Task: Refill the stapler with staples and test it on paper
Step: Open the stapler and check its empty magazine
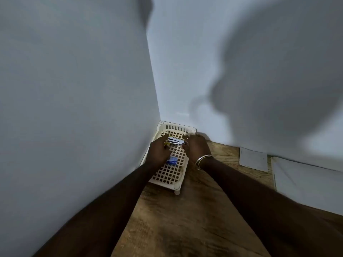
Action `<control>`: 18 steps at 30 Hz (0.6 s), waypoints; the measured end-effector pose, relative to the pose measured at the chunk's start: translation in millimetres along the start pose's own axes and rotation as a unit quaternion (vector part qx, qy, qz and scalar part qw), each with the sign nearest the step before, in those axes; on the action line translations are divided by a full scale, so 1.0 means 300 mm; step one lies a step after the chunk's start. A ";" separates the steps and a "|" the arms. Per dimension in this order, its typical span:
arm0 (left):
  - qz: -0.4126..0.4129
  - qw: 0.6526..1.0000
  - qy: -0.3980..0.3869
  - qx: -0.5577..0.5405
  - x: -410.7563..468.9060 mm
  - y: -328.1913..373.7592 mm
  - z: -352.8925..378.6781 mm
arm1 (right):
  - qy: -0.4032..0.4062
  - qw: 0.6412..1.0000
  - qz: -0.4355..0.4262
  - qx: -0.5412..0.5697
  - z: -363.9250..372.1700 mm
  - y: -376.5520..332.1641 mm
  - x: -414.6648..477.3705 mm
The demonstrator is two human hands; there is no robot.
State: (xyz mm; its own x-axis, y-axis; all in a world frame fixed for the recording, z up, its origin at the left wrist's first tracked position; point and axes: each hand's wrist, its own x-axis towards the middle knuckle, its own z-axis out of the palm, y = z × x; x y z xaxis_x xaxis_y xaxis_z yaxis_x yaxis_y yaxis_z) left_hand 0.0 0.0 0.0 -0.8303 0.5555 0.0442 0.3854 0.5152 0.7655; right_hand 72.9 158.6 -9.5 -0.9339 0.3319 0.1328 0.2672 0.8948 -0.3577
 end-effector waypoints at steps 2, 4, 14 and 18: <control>-0.016 1.000 0.003 0.022 0.014 -0.007 0.001 | -0.014 0.999 -0.006 -0.028 0.003 -0.004 0.018; -0.038 0.998 -0.002 0.049 0.020 -0.008 0.004 | -0.022 0.998 -0.004 -0.052 0.010 -0.010 0.028; -0.008 0.996 0.044 0.075 0.054 -0.041 0.004 | -0.014 0.999 0.024 -0.045 0.071 0.001 0.055; -0.016 0.996 0.055 0.061 0.059 -0.027 0.000 | 0.017 0.999 0.023 0.014 0.071 0.012 0.036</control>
State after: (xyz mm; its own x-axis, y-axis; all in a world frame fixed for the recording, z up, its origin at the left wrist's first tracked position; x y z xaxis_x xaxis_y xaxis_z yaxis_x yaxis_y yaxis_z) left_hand -17.9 5.6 -5.3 -0.8793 0.4663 0.0972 0.3994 0.6106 0.6838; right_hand 58.8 159.0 -29.1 -0.9121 0.3826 0.1470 0.3021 0.8699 -0.3898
